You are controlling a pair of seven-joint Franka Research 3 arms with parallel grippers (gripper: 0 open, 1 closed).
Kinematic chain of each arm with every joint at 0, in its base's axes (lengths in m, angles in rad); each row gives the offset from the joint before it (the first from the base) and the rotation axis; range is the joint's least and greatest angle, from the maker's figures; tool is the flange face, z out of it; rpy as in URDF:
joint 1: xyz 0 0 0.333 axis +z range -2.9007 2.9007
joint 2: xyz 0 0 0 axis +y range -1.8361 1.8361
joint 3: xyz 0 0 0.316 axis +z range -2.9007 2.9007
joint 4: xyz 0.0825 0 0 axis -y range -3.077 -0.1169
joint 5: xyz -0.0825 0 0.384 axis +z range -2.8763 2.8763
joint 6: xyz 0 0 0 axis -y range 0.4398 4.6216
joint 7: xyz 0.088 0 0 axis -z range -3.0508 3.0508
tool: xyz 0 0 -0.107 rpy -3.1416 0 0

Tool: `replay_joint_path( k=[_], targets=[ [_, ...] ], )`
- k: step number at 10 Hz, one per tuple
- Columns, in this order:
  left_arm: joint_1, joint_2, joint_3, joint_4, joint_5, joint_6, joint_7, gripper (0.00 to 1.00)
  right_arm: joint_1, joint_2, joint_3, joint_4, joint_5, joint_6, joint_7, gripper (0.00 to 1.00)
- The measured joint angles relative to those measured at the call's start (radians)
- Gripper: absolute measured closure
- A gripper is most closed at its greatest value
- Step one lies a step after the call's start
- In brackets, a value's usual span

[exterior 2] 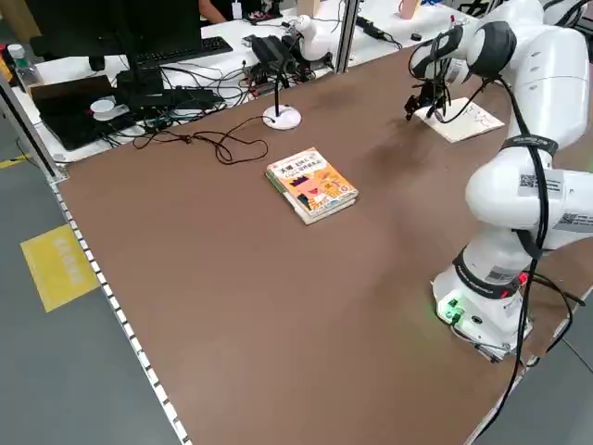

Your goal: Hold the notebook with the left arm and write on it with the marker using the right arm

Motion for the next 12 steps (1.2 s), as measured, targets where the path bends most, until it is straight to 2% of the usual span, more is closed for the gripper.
replay_joint_path(
  k=[5,12],
  targets=[
    [0.0,0.0,0.001,0.0,0.0,0.0,0.0,0.0,0.001,0.021,0.0,-0.001,-0.016,0.026,-0.04,0.05],
    [0.0,0.0,0.001,0.0,0.001,0.0,0.0,0.0,0.0,0.083,-0.006,-0.006,-0.017,0.122,-0.043,0.05]
  ],
)
